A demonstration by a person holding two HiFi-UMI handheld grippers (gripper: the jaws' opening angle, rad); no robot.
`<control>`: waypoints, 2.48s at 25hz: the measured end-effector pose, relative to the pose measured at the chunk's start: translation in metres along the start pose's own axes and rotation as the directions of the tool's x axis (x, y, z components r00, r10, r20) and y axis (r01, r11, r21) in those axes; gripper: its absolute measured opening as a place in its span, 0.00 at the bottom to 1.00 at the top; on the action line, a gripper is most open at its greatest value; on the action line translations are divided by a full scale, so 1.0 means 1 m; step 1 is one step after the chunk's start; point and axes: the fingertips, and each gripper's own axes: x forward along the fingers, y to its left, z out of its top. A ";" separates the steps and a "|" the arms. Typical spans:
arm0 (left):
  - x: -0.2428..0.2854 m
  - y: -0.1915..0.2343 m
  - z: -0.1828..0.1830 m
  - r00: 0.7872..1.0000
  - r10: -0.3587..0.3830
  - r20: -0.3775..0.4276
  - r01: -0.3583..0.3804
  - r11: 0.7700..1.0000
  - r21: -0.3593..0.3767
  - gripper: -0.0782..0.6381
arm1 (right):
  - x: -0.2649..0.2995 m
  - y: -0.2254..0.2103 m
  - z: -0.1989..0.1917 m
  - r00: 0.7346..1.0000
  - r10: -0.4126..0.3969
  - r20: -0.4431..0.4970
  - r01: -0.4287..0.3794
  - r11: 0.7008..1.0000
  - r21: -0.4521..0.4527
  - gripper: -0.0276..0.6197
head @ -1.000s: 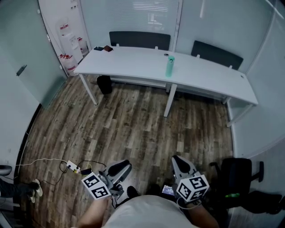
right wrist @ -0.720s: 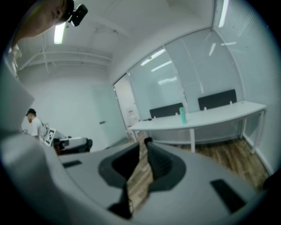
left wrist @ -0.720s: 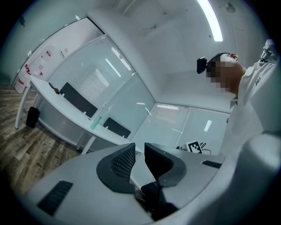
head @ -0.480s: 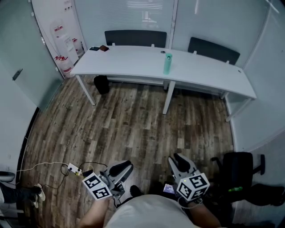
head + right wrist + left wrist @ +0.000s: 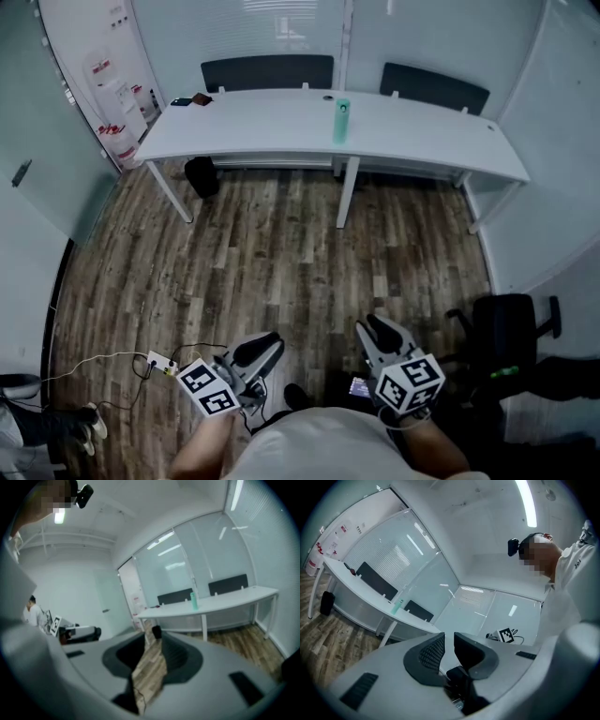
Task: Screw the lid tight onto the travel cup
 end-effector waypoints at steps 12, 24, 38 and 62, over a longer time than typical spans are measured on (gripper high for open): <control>0.017 0.010 -0.004 0.998 -0.039 -0.039 0.038 0.999 -0.019 0.22 | 0.011 -0.015 0.006 0.999 -0.050 -0.005 0.050 0.999 0.003 0.21; 0.100 0.046 0.011 0.999 0.019 -0.041 -0.019 1.000 -0.007 0.22 | 0.052 -0.097 0.037 1.000 -0.008 -0.025 0.008 1.000 0.005 0.21; 0.211 0.067 0.043 0.992 0.117 0.039 -0.119 0.992 0.041 0.24 | 0.081 -0.206 0.082 0.998 0.057 -0.029 -0.057 0.998 0.012 0.21; 0.283 0.146 0.077 0.999 0.039 -0.014 -0.038 0.998 0.050 0.27 | 0.161 -0.237 0.111 0.998 0.045 -0.035 -0.045 0.999 0.001 0.21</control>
